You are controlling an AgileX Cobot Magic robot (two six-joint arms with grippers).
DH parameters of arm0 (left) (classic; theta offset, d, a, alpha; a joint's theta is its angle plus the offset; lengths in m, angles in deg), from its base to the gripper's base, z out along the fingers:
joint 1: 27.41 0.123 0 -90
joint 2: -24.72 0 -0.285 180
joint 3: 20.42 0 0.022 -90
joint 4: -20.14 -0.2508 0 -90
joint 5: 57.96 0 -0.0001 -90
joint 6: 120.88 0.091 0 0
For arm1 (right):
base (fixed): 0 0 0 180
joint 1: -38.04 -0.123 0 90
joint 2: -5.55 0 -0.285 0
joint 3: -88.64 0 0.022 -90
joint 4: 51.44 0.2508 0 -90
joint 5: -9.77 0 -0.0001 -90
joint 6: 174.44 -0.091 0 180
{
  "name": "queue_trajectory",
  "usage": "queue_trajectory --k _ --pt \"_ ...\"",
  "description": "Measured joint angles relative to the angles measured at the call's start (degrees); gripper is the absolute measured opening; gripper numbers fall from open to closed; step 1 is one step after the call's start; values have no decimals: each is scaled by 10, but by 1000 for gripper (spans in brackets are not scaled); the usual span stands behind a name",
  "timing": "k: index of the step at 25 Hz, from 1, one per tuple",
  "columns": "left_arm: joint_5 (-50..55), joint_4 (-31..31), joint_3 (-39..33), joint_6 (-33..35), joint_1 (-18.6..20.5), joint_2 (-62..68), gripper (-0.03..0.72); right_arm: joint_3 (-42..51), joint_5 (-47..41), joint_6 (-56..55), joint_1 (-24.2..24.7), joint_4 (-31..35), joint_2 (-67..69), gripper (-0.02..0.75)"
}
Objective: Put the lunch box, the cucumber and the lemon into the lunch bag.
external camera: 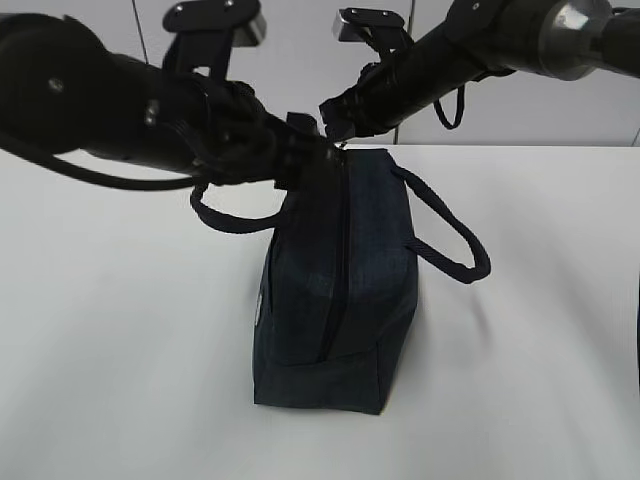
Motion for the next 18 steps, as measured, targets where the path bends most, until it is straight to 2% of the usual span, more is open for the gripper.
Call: queue_trajectory --k 4,8,18 --pt "4 42 0 0 33 -14 466 -1 -10 -1 0 -1 0 0" --pt "69 71 27 0 53 -14 452 -14 -26 -4 0 -2 0 0" --pt "278 134 179 11 92 33 447 -31 -53 -4 0 -2 0 0"
